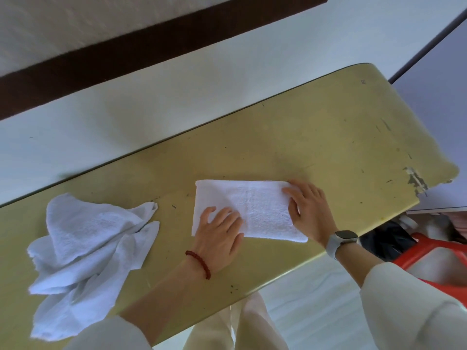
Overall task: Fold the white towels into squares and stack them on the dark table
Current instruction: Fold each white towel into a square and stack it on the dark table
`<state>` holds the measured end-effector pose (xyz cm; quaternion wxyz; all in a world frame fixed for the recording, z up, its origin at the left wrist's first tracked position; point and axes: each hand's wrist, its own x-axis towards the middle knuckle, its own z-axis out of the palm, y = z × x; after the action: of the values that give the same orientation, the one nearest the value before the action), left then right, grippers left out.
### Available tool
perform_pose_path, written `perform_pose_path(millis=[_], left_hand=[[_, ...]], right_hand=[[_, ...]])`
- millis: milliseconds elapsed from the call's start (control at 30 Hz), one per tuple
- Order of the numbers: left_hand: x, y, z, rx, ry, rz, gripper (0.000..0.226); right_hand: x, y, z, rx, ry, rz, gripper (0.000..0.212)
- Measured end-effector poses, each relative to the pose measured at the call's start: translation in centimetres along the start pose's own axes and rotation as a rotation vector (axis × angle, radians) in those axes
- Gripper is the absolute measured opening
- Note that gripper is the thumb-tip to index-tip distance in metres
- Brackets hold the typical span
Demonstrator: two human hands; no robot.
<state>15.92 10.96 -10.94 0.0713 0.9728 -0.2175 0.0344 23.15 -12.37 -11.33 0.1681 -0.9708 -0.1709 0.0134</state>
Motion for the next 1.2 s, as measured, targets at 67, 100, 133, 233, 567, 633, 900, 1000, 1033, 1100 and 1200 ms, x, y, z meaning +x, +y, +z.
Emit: perform_pose_path(millis=[67,100,133,233,567,633,900,1000,1033,1100,1200], left_hand=[[0.4,-1.4,-0.5,0.025,-0.008,-0.049,0.03],[0.7,-2.3,-0.7,0.049,-0.013,-0.078,0.032],[1.1,-3.2,-1.0,0.08,-0.021,-0.106,0.033],[2.1,-5.3,-1.5,0.199,-0.072,-0.169,0.024],[-3.8,0.4,-0.5,-0.177,-0.053,-0.144,0.03],[-4.6,1.1,-0.1,-0.164,-0.113,-0.175,0.043],[-3.6,2.4,-0.1,-0.151,-0.153,-0.358,0.054],[-3.2,2.9,-0.3,-0.152,-0.177,-0.442,0.048],[-3.1,2.9,-0.4,-0.167,-0.174,-0.452,0.041],[-3.2,2.8,-0.7,-0.192,-0.151,-0.43,0.034],[-4.0,2.4,-1.1,-0.162,-0.081,-0.32,0.035]], right_hand=[[-1.0,-0.8,-0.1,0.031,0.006,-0.002,0.035],[-1.6,-1.3,0.0,0.066,0.004,-0.023,0.035],[-2.3,-1.8,0.2,0.106,-0.005,-0.053,0.034],[-4.1,-3.8,0.6,0.18,-0.079,-0.177,0.032],[-4.9,-3.6,0.3,0.203,-0.186,-0.354,0.031],[-4.8,-3.3,0.2,0.155,-0.209,-0.442,0.037],[-3.6,-3.6,0.3,0.072,-0.181,-0.507,0.029],[-3.7,-4.6,-0.5,0.124,-0.148,-0.476,0.025],[-3.9,-4.8,-0.8,0.132,-0.141,-0.471,0.026],[-4.5,-5.1,-0.9,0.139,-0.148,-0.475,0.028],[-5.7,-5.2,-0.8,0.148,-0.198,-0.466,0.031]])
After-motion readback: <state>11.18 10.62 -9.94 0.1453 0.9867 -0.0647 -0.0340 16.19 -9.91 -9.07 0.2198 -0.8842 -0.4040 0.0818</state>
